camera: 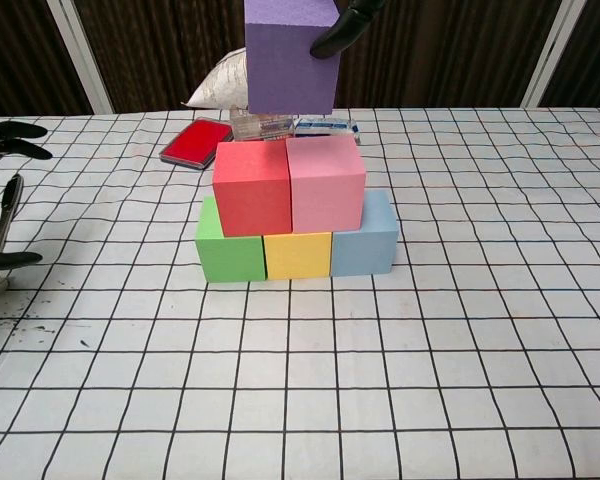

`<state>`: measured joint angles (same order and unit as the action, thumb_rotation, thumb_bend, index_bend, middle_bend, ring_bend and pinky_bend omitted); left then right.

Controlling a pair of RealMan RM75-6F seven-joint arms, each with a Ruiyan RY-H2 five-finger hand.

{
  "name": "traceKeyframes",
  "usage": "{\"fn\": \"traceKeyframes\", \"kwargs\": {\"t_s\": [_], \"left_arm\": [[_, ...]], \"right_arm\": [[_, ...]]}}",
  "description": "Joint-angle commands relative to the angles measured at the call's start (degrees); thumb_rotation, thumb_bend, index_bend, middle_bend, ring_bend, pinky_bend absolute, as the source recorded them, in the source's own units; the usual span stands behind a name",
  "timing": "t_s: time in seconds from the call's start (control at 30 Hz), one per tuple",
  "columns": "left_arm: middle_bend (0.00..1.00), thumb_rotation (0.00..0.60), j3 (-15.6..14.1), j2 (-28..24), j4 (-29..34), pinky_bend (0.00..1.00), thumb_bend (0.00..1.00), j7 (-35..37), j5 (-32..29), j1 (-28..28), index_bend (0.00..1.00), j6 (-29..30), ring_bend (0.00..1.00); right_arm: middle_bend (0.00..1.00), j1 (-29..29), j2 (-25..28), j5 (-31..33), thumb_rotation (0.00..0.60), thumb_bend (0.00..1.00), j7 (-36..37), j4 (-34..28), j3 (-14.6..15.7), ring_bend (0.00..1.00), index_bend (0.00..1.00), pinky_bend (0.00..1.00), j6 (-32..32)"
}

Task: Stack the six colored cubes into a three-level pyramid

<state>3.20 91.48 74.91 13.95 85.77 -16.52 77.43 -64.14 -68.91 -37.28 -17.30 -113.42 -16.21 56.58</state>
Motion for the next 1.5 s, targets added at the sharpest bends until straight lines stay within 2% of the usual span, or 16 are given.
{"fn": "traceKeyframes", "kwargs": {"t_s": [0.03, 0.4, 0.8, 1.5], "left_arm": [[0.13, 0.6, 0.0, 0.0, 0.0, 0.01, 0.0, 0.0, 0.0, 0.0, 0.09, -0.1, 0.0], [0.13, 0.6, -0.1, 0.2, -0.5, 0.01, 0.0, 0.7, -0.2, 0.0, 0.09, -0.4, 0.0], [0.13, 0.6, -0.1, 0.3, -1.1, 0.01, 0.0, 1.6, 0.0, 0.2, 0.09, 0.0, 0.0], [0.13, 0.6, 0.0, 0.0, -0.8, 0.01, 0.0, 1.8, 0.2, 0.1, 0.09, 0.3, 0.0]], "right_arm": [[0.49, -2.0, -2.2, 5.6, 0.6, 0.12, -5.8, -3.8, 0.3, 0.08, 0.0, 0.0, 5.2], [0.49, -4.0, -7.0, 11.0, 0.6, 0.12, -10.9, -3.2, 0.1, 0.09, 0.0, 0.0, 8.9], [0.49, -3.6, -10.8, 11.2, 0.6, 0.13, -14.5, -3.0, 0.3, 0.1, 0.0, 0.0, 14.0], [0.48, -2.3, -11.5, 11.1, 0.6, 0.14, -16.1, -2.1, -0.6, 0.1, 0.0, 0.0, 12.0]]}}
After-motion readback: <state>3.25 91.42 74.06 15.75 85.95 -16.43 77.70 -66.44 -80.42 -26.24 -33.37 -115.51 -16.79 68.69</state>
